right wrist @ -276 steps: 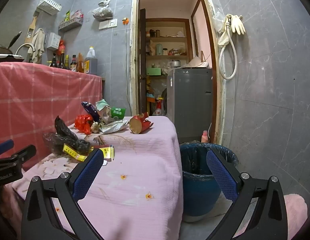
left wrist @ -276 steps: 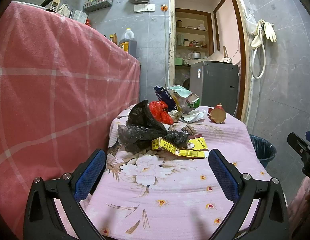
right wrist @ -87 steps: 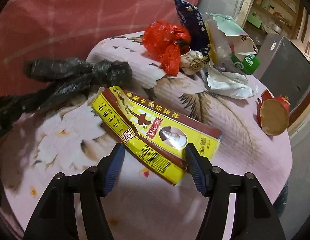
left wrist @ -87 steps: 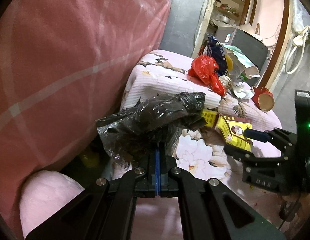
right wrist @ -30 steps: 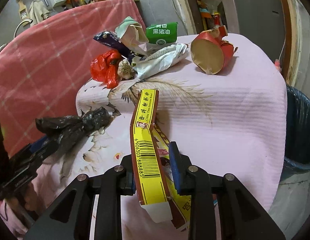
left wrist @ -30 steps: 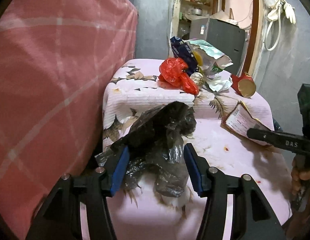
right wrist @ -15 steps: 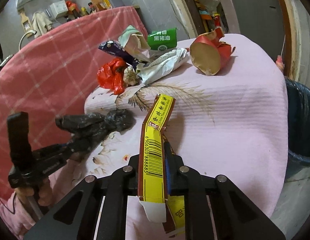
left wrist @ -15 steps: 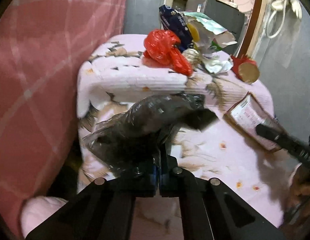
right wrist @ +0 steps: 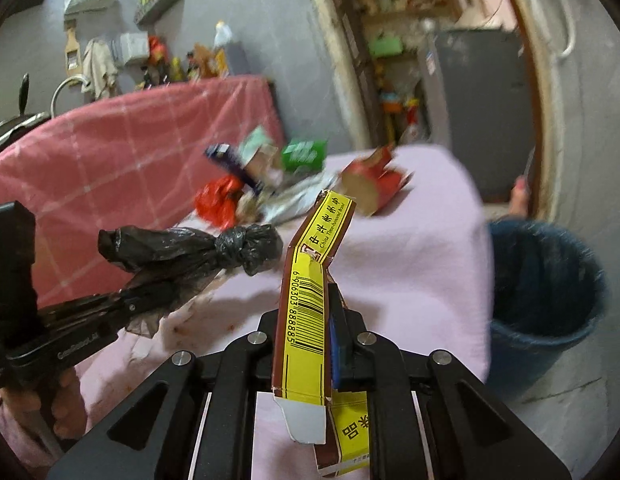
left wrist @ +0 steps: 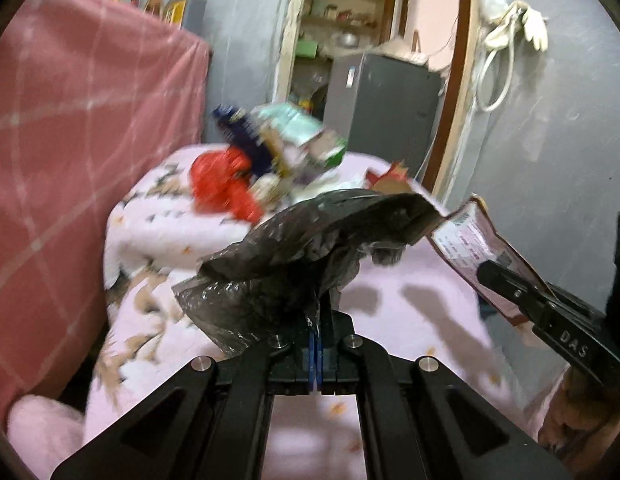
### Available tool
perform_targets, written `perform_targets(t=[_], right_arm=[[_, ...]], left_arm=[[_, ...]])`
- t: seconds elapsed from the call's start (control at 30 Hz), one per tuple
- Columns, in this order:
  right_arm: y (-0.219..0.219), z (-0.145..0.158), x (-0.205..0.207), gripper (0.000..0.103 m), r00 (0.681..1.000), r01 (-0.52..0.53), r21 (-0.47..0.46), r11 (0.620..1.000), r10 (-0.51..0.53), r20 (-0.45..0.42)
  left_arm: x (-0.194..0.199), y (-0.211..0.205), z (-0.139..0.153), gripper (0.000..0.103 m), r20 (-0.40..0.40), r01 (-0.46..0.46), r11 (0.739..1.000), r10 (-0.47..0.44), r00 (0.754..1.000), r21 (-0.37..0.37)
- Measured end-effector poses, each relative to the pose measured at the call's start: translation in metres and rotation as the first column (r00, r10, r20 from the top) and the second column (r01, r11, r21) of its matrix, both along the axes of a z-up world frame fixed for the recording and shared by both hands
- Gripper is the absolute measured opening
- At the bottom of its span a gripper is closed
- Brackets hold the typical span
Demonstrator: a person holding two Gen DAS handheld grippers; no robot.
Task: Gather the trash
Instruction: 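Carry both items over the blue bin and open both tools to drop them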
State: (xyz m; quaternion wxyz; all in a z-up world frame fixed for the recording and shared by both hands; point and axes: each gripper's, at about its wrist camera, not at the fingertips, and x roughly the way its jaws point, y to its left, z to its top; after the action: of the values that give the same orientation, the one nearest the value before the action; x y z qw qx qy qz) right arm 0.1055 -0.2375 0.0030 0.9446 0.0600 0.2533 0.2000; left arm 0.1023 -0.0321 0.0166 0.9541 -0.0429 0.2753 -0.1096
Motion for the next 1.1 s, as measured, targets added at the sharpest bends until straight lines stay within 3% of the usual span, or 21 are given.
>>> perform_targets(t=[0.13,0.27,0.53,0.7,0.87,1.1], right_arm=[[-0.022,0.019,-0.008,0.01,0.991,0.078,-0.022,0.997,-0.075,0.108],[-0.053,0.038,-0.01,0.01,0.968,0.168,-0.025,0.986,-0.16,0.191],[-0.126,0.054,0.014,0.011,0.923,0.295,-0.014,0.955,-0.282,0.263],[-0.17,0.045,0.033,0.011,0.888,0.36,0.022,0.933,-0.35,0.297],[-0.199,0.03,0.054,0.011,0.883,0.389,0.037,0.92,-0.384,0.27],[-0.235,-0.013,0.091,0.011,0.905,0.413,0.079,0.907,-0.419,0.072]], left_arm=[[0.015,-0.026,0.011,0.0,0.065,0.022,0.996,-0.016,0.998,-0.087],[0.029,-0.063,0.024,0.0,0.138,0.049,0.991,-0.031,0.99,-0.128],[0.058,-0.138,0.041,0.0,0.247,0.107,0.987,-0.075,0.966,-0.119],[0.086,-0.184,0.029,0.0,0.216,0.125,0.984,-0.096,0.972,-0.125],[0.112,-0.225,0.016,0.0,0.179,0.132,0.982,-0.106,0.978,-0.137],[0.142,-0.27,-0.015,0.0,0.032,0.156,0.988,-0.155,0.987,-0.017]])
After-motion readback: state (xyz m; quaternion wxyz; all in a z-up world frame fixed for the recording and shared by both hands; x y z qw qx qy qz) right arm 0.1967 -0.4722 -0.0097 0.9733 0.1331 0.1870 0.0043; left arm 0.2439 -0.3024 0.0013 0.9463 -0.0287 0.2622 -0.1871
